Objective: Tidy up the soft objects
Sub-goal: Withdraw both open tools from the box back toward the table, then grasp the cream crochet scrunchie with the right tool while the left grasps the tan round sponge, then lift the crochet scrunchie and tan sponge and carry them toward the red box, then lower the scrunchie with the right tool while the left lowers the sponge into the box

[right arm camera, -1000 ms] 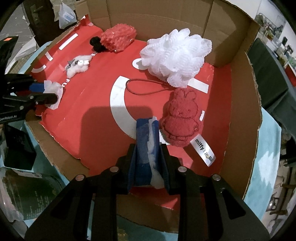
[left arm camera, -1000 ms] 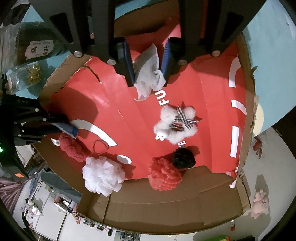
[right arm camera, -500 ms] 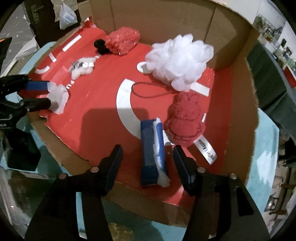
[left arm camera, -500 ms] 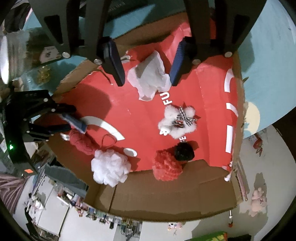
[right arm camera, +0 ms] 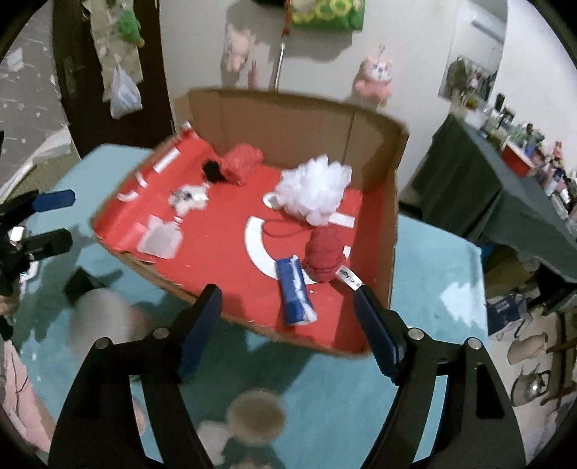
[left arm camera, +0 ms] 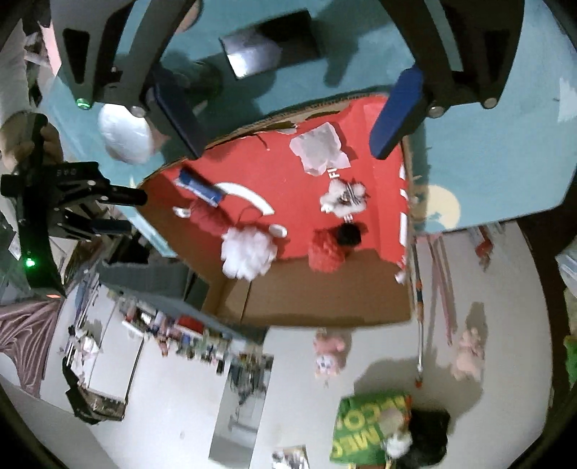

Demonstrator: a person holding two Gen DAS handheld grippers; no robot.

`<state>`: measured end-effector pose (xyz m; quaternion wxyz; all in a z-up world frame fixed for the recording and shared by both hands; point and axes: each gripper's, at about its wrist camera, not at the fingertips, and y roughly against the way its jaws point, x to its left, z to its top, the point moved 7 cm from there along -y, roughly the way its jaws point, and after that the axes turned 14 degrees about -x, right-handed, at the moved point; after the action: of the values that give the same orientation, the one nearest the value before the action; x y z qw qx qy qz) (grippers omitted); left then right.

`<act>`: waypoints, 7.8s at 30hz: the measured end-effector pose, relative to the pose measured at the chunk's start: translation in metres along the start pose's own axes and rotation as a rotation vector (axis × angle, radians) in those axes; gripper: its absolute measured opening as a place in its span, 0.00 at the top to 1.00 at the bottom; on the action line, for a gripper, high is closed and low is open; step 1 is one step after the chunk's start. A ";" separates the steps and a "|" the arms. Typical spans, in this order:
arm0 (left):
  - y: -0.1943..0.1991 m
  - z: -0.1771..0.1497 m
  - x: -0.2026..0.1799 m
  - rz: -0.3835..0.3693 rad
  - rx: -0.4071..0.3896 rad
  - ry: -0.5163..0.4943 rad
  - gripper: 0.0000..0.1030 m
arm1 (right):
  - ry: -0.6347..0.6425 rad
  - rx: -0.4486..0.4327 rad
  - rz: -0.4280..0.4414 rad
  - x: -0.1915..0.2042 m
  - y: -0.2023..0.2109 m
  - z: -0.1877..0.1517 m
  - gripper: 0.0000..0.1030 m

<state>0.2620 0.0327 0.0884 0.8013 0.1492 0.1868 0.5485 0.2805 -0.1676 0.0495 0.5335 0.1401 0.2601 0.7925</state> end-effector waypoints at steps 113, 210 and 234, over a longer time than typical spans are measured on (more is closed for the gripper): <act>0.022 -0.171 -0.111 0.003 0.168 -0.147 0.48 | -0.362 -0.076 0.029 0.005 0.063 -0.191 0.62; -0.077 -0.004 -0.008 -0.158 0.185 -0.188 0.73 | -0.114 -0.079 0.345 -0.019 -0.036 -0.007 0.87; -0.206 -0.016 -0.006 -0.026 0.445 -0.216 0.68 | -0.155 0.314 0.284 0.003 -0.183 0.014 0.86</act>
<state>0.4227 -0.0451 -0.0164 0.7711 0.3773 0.2181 0.4643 0.4279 -0.1073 -0.0424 0.4065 0.3171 0.3164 0.7963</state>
